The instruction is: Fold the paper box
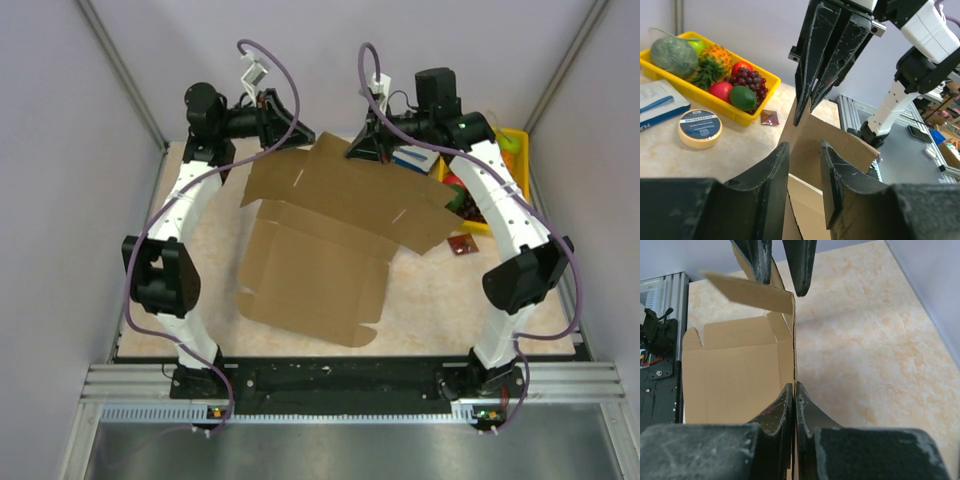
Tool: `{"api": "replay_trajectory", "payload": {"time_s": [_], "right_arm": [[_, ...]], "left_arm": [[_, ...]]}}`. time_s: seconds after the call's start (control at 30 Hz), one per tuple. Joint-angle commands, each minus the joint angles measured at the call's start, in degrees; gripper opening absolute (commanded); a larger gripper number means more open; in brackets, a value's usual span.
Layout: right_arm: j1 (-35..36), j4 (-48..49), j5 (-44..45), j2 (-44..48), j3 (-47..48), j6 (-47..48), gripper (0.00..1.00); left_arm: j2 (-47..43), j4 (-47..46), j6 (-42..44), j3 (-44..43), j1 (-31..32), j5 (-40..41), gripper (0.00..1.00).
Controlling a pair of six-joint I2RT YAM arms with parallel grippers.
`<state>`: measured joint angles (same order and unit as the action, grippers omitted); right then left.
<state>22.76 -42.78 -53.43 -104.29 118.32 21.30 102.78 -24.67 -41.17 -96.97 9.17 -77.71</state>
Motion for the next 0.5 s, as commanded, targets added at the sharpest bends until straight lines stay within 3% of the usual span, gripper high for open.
{"api": "replay_trajectory", "payload": {"time_s": [0.0,0.03,0.07,0.1,0.13,0.17,0.47], "right_arm": [[0.4,2.4,-2.6,0.8,4.1,-1.0,0.0],[0.5,2.4,-2.6,0.8,4.1,-0.9,0.0],[1.0,2.5,-2.6,0.8,4.2,-0.9,0.0],[1.1,2.5,-2.6,0.8,4.4,-1.0,0.0],[1.1,2.7,-2.9,0.8,4.5,-1.0,0.0],[1.2,2.7,-3.0,0.8,4.5,-1.2,0.0],[1.4,2.8,-3.7,2.2,2.4,-0.6,0.0]], "left_arm": [[-2.5,1.8,2.9,0.2,1.6,-1.5,0.39],[-2.4,7.6,6.3,-2.5,2.8,-0.5,0.4],[-2.3,15.2,18.3,-4.9,3.5,2.9,0.41],[-1.7,34.4,25.5,-7.7,4.4,6.1,0.41],[-1.2,40.8,36.1,-12.9,6.4,8.9,0.4],[-0.2,44.9,38.3,-14.5,7.0,11.5,0.38],[-2.8,37.2,36.7,-9.7,8.5,14.1,0.0]]}}
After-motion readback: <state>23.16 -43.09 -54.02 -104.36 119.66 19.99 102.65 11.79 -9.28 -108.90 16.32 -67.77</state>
